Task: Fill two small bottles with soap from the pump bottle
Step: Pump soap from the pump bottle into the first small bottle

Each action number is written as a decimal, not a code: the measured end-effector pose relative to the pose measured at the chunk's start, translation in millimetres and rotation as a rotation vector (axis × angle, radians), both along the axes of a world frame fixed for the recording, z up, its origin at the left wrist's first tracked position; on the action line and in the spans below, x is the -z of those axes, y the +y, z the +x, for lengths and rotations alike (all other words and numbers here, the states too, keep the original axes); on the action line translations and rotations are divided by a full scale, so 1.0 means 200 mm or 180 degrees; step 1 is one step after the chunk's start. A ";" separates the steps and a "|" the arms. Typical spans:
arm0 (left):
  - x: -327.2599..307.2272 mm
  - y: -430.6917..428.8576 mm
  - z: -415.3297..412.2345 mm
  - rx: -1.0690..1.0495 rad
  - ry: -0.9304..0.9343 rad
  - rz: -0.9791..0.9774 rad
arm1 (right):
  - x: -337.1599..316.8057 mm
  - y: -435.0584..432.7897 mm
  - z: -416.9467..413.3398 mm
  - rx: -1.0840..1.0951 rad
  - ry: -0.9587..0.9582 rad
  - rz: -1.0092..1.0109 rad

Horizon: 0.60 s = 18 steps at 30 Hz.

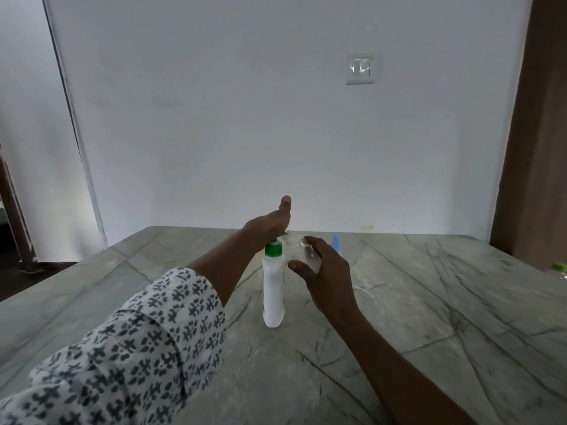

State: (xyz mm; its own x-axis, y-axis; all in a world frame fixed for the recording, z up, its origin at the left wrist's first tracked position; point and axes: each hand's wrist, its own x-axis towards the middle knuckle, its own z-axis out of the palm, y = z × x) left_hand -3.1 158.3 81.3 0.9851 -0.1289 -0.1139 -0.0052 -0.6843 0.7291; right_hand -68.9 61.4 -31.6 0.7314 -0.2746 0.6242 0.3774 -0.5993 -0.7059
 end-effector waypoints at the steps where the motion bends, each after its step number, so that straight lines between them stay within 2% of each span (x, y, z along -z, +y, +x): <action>1: -0.02 0.01 0.00 -0.0007 0.0009 -0.0039 | -0.01 -0.01 0.00 0.0047 -0.0055 -0.0068; 5: -0.07 0.01 -0.02 -0.0063 0.0071 0.0094 | -0.03 -0.02 -0.01 0.0193 -0.0246 -0.0277; 9: -0.09 -0.02 -0.01 -0.0058 -0.0081 0.0346 | -0.03 -0.03 -0.01 0.0228 -0.0160 -0.0398; 18: -0.07 -0.01 -0.03 -0.0097 -0.0212 0.0320 | -0.03 -0.04 -0.02 0.0190 -0.0378 -0.0402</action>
State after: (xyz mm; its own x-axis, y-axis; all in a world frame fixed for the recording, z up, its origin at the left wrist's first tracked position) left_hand -9.0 156.1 95.0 0.9942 -0.0899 -0.0589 -0.0294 -0.7545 0.6557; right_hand -72.2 53.5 -24.9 0.6353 -0.2293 0.7374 0.4147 -0.7042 -0.5762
